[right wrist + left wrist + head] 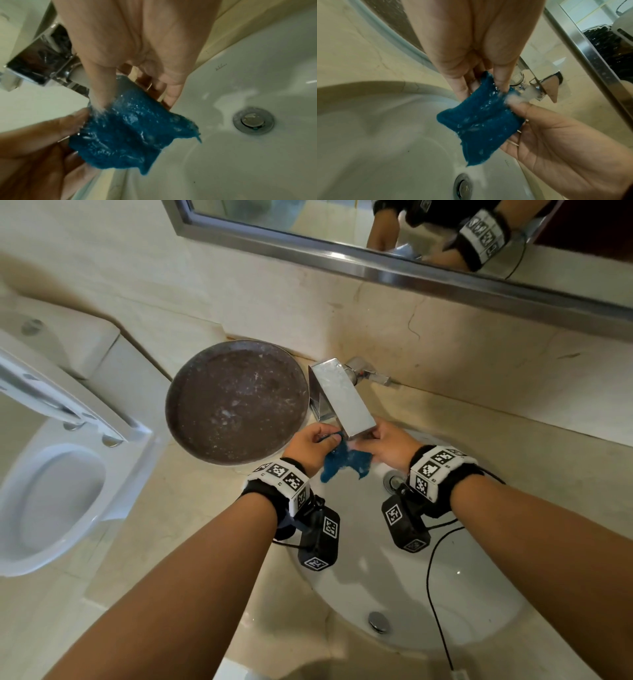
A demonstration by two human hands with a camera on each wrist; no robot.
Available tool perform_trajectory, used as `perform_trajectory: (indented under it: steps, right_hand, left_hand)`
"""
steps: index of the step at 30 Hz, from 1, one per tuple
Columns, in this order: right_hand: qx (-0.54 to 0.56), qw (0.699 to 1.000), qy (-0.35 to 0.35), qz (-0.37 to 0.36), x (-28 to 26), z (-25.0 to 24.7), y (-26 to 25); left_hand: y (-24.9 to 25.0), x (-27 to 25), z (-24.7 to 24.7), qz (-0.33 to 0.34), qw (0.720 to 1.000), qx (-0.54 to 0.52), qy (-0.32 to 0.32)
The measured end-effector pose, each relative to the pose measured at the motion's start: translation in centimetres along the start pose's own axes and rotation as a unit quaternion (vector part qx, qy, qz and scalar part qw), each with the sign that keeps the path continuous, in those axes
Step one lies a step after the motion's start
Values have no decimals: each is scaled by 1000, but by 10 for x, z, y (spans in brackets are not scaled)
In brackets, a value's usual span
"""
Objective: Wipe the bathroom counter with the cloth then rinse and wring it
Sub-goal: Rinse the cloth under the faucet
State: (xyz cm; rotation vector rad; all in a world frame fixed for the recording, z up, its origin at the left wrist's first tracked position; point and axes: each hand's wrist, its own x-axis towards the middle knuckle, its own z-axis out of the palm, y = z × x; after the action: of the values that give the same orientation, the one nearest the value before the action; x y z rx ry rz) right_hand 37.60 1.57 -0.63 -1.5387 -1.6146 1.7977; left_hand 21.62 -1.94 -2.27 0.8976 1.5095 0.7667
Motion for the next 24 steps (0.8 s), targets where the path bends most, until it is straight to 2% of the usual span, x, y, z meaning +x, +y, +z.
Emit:
perform_trajectory:
  steps: [5,10,24]
  right_hand:
    - [94,995,13,27,1,6,6]
    - [137,990,27,33,-4,3,3]
    - [109,992,69,-8,-8,-5,8]
  left_hand:
    - [-7,-2,-2,-16,1000,-5,-9]
    - [-7,-3,-1,-31,999,-4,-19]
    - [-6,4,17,-18,1000,4,-10]
